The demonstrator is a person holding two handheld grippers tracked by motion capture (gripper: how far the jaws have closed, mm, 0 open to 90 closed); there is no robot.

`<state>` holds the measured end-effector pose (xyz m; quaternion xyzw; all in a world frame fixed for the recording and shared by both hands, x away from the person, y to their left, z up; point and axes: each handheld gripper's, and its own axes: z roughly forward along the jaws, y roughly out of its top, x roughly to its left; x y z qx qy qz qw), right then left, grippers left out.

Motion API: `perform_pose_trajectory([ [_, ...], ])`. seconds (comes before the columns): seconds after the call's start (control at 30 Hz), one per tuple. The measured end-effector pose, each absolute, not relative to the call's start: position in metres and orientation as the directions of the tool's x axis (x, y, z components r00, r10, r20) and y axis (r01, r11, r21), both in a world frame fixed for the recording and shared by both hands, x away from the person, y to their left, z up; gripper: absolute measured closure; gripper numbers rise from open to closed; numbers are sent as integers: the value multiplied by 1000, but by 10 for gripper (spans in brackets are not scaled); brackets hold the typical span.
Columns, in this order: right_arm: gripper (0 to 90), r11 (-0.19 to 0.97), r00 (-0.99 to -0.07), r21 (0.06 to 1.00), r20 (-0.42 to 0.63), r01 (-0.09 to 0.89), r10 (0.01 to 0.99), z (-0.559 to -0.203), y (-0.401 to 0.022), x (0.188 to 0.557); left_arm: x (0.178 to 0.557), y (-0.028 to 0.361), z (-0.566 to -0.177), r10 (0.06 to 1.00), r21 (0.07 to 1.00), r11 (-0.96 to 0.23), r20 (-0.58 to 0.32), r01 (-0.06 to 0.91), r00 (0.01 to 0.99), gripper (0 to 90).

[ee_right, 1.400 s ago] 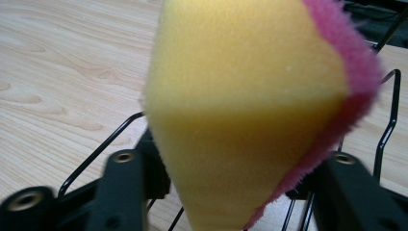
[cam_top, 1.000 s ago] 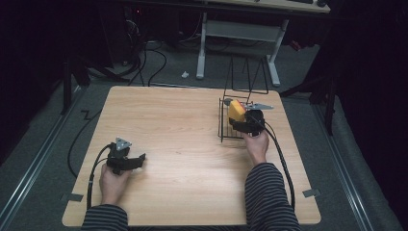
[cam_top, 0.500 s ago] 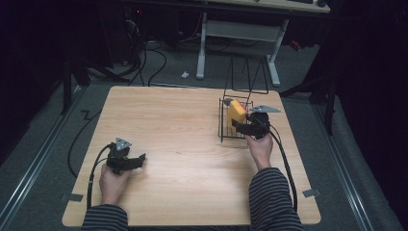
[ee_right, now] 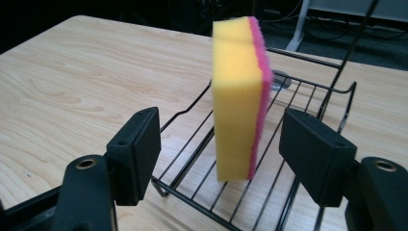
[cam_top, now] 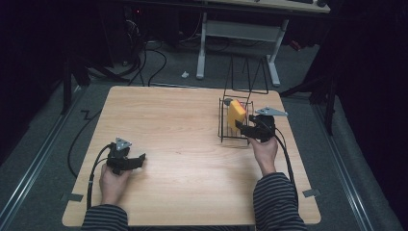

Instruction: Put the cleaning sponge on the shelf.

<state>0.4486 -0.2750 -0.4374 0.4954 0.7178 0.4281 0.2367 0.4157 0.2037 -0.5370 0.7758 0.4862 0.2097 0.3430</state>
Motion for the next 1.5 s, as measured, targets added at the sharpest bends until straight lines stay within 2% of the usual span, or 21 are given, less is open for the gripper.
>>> perform_pose_trajectory([
  [0.3,319,157,-416,855,74,494,906,-429,-277,434,416,204,-537,898,736,-292,-8,610,439,225],
  [0.5,326,152,-396,855,67,496,916,-430,-283,424,416,204,-537,898,736,-292,-8,611,439,225],
  [0.6,349,135,-395,877,66,460,916,-428,-287,416,416,204,-537,898,736,-292,-8,610,439,225],
  [1.07,352,136,-396,893,51,429,917,-419,-293,395,416,204,-537,898,736,-292,-8,611,439,225],
  [1.5,361,92,-381,907,79,412,921,-422,-306,374,416,204,-537,898,736,-292,-8,611,439,225],
])
